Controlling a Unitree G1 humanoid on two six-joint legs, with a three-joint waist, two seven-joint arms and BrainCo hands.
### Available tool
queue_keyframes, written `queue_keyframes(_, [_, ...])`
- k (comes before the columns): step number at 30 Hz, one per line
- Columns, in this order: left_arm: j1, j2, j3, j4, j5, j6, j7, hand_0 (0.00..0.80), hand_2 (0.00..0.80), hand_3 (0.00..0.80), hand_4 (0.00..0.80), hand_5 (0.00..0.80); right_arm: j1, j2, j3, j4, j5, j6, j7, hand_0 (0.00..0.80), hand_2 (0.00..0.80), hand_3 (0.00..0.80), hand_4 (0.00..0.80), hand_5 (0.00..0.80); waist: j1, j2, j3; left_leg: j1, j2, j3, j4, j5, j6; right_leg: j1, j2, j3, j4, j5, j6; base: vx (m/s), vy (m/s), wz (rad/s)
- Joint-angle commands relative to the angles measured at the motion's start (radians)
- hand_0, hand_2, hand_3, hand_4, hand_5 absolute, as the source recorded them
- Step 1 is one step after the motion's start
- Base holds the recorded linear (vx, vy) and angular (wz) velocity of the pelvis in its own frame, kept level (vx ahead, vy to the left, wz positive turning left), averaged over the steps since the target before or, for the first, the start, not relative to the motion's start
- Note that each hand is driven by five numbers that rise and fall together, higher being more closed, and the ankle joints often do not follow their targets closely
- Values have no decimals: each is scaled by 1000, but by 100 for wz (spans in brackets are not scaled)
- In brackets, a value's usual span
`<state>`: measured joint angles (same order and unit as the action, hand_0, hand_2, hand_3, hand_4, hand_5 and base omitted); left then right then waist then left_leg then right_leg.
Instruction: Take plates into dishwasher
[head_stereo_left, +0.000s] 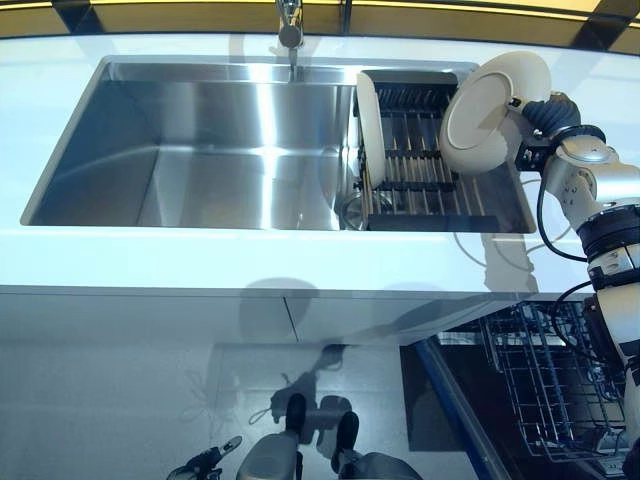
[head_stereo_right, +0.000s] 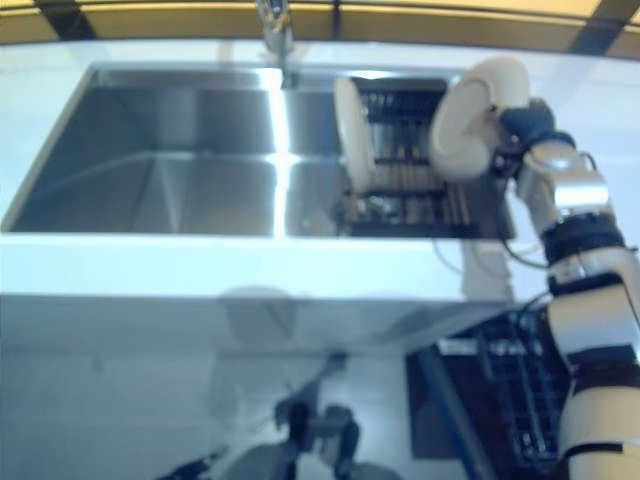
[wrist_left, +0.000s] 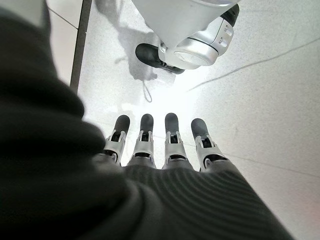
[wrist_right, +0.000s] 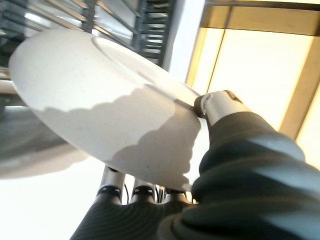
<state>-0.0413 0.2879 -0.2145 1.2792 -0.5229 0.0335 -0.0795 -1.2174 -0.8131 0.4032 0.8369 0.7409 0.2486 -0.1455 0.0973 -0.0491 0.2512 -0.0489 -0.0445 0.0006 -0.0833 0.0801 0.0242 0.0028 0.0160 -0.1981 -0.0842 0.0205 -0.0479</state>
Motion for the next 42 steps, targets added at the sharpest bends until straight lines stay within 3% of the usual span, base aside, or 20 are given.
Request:
queue_keyframes(1, [14,16,-51,36,34,-5,3,0,0,0,0,0,-88,-66,27,-58,34,-98,-19,800,800,800,800,800,6,-56,-105,-1,49,6,-4,-18,-70,-48,-127,38,-3,106,147,13,5,-5])
queue_keyframes(9, [26,18,-44,52,70,7,9,0,0,0,0,0,-113,-158,58,-75,27,-78,13,800,800,800,800,800,-26,-83,-169,42,54,37,-4,-41,-66,-20,-115,68,-3,101,150,44,1,-8])
queue_keyframes(15, [37,37,-33,69,111,26,-1,0,0,0,0,0,-73,-278,52,-46,-10,-60,94,800,800,800,800,800,-84,-85,-225,88,67,90,-4,-65,-62,-6,-97,126,-3,101,154,45,-37,-58])
queue_keyframes(26, [39,45,-26,55,161,41,-22,0,0,0,0,0,40,-448,38,13,-195,-54,273,800,800,800,800,800,-144,-79,-237,103,85,129,-4,-74,-64,-12,-79,179,-3,95,153,-6,-32,-21])
queue_keyframes(42, [37,57,1,32,206,50,-26,0,0,0,0,0,251,-542,7,-20,-409,-65,474,800,800,800,800,800,-194,-75,-232,103,97,168,-4,-74,-63,-31,-64,213,-3,97,153,-27,-23,-8])
